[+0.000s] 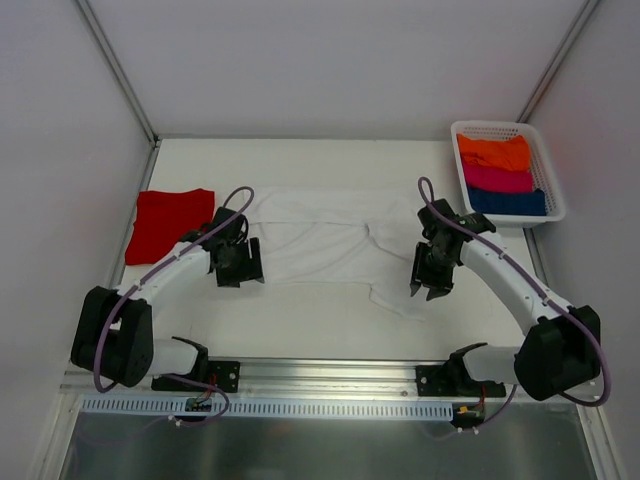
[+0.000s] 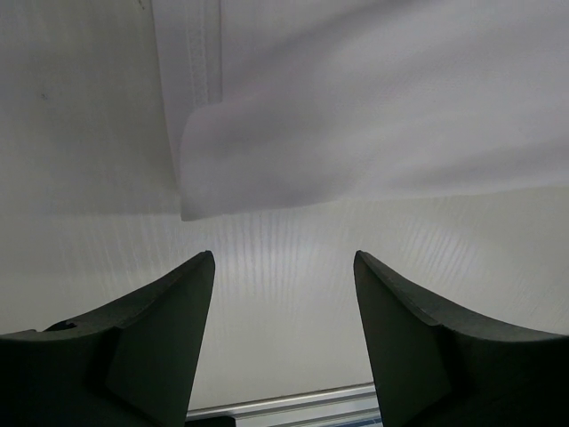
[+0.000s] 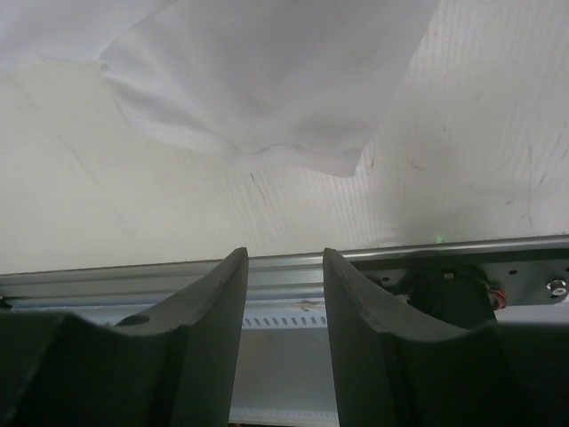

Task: Fold and stack the t-shirts
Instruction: Grap the side of the flattened tshirt closest away from the robot with both arms

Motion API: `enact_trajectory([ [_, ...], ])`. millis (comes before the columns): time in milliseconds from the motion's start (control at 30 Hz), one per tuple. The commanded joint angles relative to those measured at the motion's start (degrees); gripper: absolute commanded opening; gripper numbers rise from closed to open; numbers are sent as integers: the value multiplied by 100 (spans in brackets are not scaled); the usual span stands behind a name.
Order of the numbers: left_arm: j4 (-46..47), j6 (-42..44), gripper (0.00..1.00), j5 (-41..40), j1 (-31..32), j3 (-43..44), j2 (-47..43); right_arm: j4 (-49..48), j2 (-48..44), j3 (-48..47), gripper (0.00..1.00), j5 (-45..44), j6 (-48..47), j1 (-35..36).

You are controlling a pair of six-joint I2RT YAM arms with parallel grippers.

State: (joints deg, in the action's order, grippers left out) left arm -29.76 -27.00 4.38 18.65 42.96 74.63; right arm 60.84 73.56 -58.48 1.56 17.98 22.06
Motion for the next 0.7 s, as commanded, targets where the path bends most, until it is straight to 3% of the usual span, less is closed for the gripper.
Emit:
enact_trajectory([
  [0,102,292,64,-174,-37,405,314,412,150,-32,43,-341,144,26],
  [333,-451,231,65,-947,-55,1065,860,490,1037,-216,43,-639,22,43],
  [667,-1022,90,65,-966,-46,1320,1386,517,1565,-568,42,-657,-145,105],
])
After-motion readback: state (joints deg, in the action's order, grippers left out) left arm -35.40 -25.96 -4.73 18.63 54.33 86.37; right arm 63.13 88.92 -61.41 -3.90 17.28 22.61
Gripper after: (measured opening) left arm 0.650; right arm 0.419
